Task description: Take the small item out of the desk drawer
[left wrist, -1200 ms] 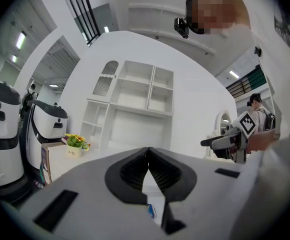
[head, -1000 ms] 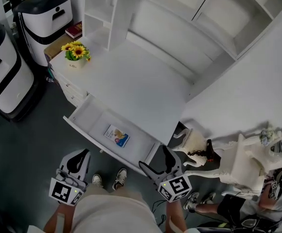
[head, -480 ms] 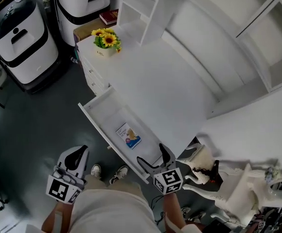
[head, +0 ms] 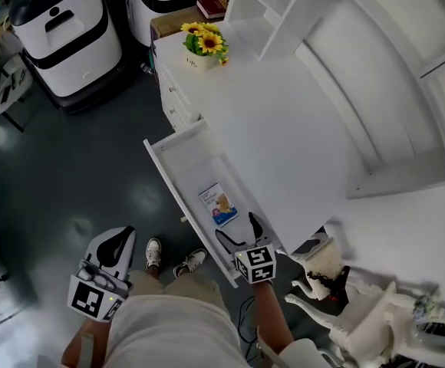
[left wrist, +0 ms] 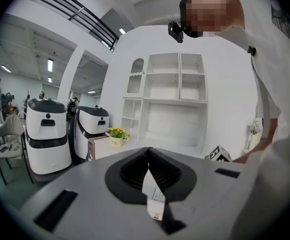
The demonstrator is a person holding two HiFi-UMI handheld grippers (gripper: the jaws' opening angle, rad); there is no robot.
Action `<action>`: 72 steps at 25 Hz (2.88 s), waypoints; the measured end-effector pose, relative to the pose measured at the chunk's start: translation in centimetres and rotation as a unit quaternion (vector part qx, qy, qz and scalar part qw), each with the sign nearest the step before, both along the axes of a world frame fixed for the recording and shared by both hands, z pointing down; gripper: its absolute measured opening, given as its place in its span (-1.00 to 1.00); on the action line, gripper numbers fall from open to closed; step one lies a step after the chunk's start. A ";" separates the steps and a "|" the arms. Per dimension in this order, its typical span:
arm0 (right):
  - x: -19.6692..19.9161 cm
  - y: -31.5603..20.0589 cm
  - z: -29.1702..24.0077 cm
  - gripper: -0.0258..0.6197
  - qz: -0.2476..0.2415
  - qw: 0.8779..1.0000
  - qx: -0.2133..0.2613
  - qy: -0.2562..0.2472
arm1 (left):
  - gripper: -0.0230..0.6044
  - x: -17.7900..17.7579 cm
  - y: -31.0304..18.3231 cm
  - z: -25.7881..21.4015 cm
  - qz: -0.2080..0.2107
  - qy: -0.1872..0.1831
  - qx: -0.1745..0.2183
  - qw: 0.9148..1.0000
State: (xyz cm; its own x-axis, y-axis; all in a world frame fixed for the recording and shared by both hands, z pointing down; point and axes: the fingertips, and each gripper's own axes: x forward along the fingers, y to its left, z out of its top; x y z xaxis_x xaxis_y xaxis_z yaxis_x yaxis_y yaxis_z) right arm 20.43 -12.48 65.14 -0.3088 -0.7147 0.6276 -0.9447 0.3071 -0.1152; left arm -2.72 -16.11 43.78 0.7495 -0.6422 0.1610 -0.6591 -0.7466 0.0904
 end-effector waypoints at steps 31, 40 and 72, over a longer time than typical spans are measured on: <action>-1.6 -5.9 14.7 0.52 -0.093 0.986 -0.119 0.072 | -0.88 -6.2 4.9 3.5 -0.124 -0.029 -0.040 0.991; -1.9 -6.2 17.0 0.52 -0.106 0.979 -0.153 0.082 | -0.88 -6.3 5.1 3.7 -0.124 -0.031 -0.042 0.991; -2.0 -6.1 18.2 0.47 -0.088 0.974 -0.179 0.107 | -0.88 -5.2 4.9 3.5 -0.096 -0.021 -0.036 0.995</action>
State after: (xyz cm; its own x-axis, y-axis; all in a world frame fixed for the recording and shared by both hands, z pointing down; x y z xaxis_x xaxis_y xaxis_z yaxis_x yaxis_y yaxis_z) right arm 18.44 -18.57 83.31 -0.2425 -0.3866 0.8898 -0.8948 0.4436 -0.0511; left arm -7.90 -11.22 47.26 0.6062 -0.7584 0.2394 -0.7929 -0.5997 0.1081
